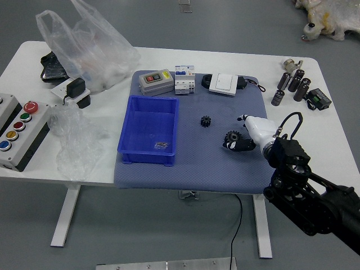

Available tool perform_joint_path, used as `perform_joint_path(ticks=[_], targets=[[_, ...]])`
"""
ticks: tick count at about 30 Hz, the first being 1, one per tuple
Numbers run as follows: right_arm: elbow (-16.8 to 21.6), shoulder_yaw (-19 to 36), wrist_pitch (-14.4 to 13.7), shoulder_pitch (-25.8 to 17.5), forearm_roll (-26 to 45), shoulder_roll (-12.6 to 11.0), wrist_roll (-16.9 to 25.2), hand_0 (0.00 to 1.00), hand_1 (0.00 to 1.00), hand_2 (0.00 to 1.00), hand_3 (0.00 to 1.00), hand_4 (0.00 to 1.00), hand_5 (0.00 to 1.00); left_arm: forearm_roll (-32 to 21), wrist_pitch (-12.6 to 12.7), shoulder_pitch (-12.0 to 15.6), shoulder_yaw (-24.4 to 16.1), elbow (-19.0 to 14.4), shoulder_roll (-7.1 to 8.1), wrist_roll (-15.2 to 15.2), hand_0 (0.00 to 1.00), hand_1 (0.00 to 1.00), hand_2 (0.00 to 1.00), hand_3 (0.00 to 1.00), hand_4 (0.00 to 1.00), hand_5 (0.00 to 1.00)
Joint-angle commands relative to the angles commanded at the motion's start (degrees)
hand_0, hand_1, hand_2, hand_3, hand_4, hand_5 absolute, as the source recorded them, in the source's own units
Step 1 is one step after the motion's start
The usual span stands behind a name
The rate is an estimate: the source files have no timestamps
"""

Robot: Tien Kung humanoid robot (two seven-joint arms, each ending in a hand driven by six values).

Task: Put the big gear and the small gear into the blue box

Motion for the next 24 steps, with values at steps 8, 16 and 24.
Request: perform_joint_path(ticks=[8,16,24], targets=[[-1.16,-1.75,-0.66,0.44,1.9,-0.18,0.25,0.217,0.345,0.695,0.801,0.836,0.333,0.08,-0.05,-0.07,-0.11,0.0,-0.15,0.07,0.617,0.47,0.493,0.649,0.691,0.306],[-1.4,-2.83,-1.22,0.77,2.97,-0.41,0.57,0.203,0.326,0.478,0.533,0.642,0.165,-0.1,-0.15,-0.32,0.01,0.0,-0.08,-0.2,0.618,0.473,0.494,0.651,0.692,0.317],[-1.6,-3.25,-2.81,0.89,3.68,-0.39,1.05,0.194,0.316,0.424,0.429,0.64,0.151,-0.31,-0.12,-0.34,0.21,0.0,-0.16,-0.27,0.617,0.473,0.494,0.651,0.692,0.318]])
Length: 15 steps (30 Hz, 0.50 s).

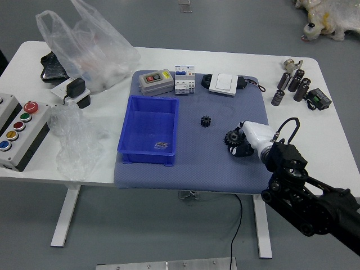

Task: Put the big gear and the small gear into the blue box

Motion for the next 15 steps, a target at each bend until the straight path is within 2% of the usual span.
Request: perform_joint_path(ticks=[8,15], targets=[[0.26,0.36,-1.82,0.5,0.09,-0.21,0.57,0.189,0.313,0.419,0.407,0.612,0.133,0.07,0.05,0.15,-0.13,0.0,-0.07,0.18,0.617,0.473,0.494,0.652,0.694,0.322],[1.21,0.95,-2.06,2.79,0.09,-0.73,0.51,0.188,0.313,0.411,0.414,0.61,0.142,0.8,-0.01,0.26,-0.64,0.0,-0.12,0.63,0.617,0.473,0.496,0.652,0.694,0.321]])
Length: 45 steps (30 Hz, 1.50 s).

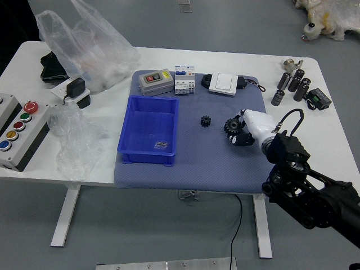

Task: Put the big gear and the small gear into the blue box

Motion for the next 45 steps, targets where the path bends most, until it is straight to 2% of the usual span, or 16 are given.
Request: perform_joint_path(ticks=[1,5,11,19,24,25,30,31,36,37,42,43,45], targets=[[0.08,0.03,-0.06,0.55,0.01,-0.09,0.02,0.187,0.311,0.407,0.417,0.613,0.176,0.04,-0.02,0.0,0.02,0.0,0.03,0.01,0.617,0.473,0.496,0.653,0.695,0.322],[0.28,-1.08,-0.81,2.43,0.5,-0.08,0.66,0.187,0.311,0.407,0.417,0.613,0.176,0.32,-0.04,0.1,0.0,0.0,0.15,0.07,0.617,0.473,0.496,0.653,0.695,0.322],[0.03,-4.87,-2.87,7.16,0.28,1.96,1.88,0.207,0.329,0.401,0.413,0.62,0.18,0.71,-0.06,0.23,-0.05,0.0,0.24,0.18,0.617,0.473,0.496,0.653,0.695,0.323],[-0.5,-6.91,-3.26,8.84,0.68,2.63,2.17,0.208,0.347,0.415,0.421,0.625,0.181,0.83,0.09,0.8,-0.39,0.0,0.1,0.52,0.618,0.473,0.496,0.653,0.695,0.325],[-0.53,-11.39,-4.59,11.58,3.03,3.79,5.26,0.208,0.347,0.415,0.421,0.625,0.181,1.37,0.15,0.99,-0.87,0.0,-0.1,0.9,0.618,0.473,0.496,0.653,0.695,0.325],[-0.55,-12.38,-4.66,12.22,3.59,4.11,6.09,0.359,0.462,0.516,0.439,0.637,0.174,1.33,0.16,0.98,-0.83,0.0,-0.14,0.88,0.618,0.473,0.496,0.653,0.694,0.324],[-1.91,-18.43,-2.29,16.36,5.8,6.92,9.32,0.359,0.462,0.516,0.439,0.637,0.174,1.15,0.2,0.96,-0.37,0.0,-0.56,0.86,0.618,0.473,0.496,0.653,0.694,0.324],[-2.23,-19.43,-1.96,17.01,5.83,7.37,9.52,0.468,0.569,0.598,0.469,0.625,0.169,1.11,0.21,0.97,-0.25,0.0,-0.61,0.87,0.617,0.472,0.494,0.653,0.693,0.323],[-3.48,-23.42,-1.47,19.42,5.71,9.22,10.17,0.468,0.569,0.598,0.469,0.625,0.169,1.27,0.27,1.13,-0.19,0.0,-0.58,1.08,0.617,0.472,0.494,0.653,0.693,0.323],[-3.72,-23.94,-1.5,19.8,5.41,9.51,10.24,0.674,0.735,0.744,0.528,0.611,0.18,1.24,0.27,1.17,-0.18,0.0,-0.56,1.11,0.617,0.472,0.494,0.653,0.692,0.324],[-4.57,-24.64,-1.85,20.4,5.0,9.94,10.31,0.674,0.735,0.744,0.528,0.611,0.18,1.1,0.22,1.33,-0.08,0.0,-0.61,1.18,0.617,0.472,0.494,0.653,0.692,0.324],[-4.9,-24.72,-1.62,20.41,4.84,10.04,10.02,0.819,0.915,0.931,0.701,0.573,0.237,1.09,0.19,1.32,-0.06,0.0,-0.64,1.19,0.617,0.472,0.495,0.652,0.691,0.324],[-5.37,-24.67,-0.98,20.3,4.43,10.14,9.32,0.819,0.915,0.931,0.701,0.573,0.237,1.09,0.18,1.29,-0.06,0.0,-0.66,1.18,0.617,0.472,0.495,0.652,0.691,0.324]])
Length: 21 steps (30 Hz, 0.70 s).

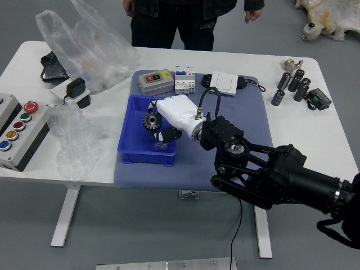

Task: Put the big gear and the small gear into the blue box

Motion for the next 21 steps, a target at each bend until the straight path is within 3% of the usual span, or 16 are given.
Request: perform_joint_path(ticks=[3,4,15,16,17,21], targets=[[-0.32,0.71,1.04,-0.36,-0.79,-0.09,-0.74,0.819,0.915,0.931,0.701,0.573,0.237,-0.09,-0.03,-0.08,0.06,0.0,-0.05,-0.03,0.617,0.472,0.495,0.652,0.691,0.324],[-0.33,1.11,1.21,-0.52,-0.98,-0.19,-0.75,0.838,0.952,0.998,0.998,0.623,0.217,-0.12,-0.04,-0.09,0.07,0.0,-0.08,-0.04,0.617,0.471,0.494,0.651,0.69,0.322],[-0.13,5.81,1.4,-1.56,-3.05,-1.52,-0.94,0.839,0.956,0.998,0.998,0.664,0.213,0.12,-0.07,0.04,-0.33,0.0,-0.1,0.17,0.617,0.471,0.493,0.651,0.69,0.321],[-0.21,5.88,1.45,-1.59,-3.1,-1.58,-0.98,0.855,0.963,0.998,0.998,0.73,0.22,0.14,-0.05,0.02,-0.38,0.0,-0.04,0.15,0.617,0.471,0.492,0.65,0.689,0.322],[-0.24,5.96,1.44,-1.65,-3.12,-1.62,-0.99,0.855,0.963,0.998,0.998,0.73,0.22,0.15,-0.04,0.0,-0.41,0.0,-0.02,0.13,0.617,0.471,0.492,0.65,0.689,0.322],[-0.08,8.15,-0.58,-2.66,-2.83,-2.02,-0.46,0.855,0.963,0.998,0.998,0.73,0.22,0.14,-0.04,-0.07,-0.44,0.0,-0.1,0.02,0.617,0.471,0.492,0.65,0.689,0.322]])
